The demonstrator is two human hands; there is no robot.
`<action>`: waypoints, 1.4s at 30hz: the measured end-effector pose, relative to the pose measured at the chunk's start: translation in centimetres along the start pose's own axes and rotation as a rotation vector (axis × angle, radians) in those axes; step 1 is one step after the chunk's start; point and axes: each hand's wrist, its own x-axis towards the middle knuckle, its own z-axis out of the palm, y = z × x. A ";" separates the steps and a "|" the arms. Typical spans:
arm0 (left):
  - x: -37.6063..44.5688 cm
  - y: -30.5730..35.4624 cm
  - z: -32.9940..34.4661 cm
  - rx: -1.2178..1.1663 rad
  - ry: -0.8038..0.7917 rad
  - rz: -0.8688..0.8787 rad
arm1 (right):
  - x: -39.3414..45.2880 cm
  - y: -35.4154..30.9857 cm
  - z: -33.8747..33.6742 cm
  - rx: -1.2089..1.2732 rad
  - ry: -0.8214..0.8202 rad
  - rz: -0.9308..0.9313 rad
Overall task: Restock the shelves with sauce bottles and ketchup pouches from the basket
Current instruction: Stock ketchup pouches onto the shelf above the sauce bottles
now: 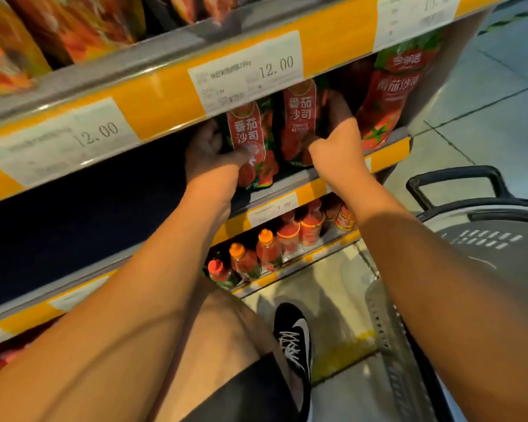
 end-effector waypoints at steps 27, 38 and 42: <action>0.0 -2.0 1.2 0.447 -0.124 0.099 | 4.1 -0.1 1.1 -0.266 -0.083 -0.015; 2.1 -2.6 3.3 0.556 -0.015 0.256 | 5.9 0.3 2.0 -0.313 -0.048 -0.015; 3.2 -2.8 3.9 0.550 0.017 0.271 | 6.3 0.6 2.3 -0.304 -0.043 -0.015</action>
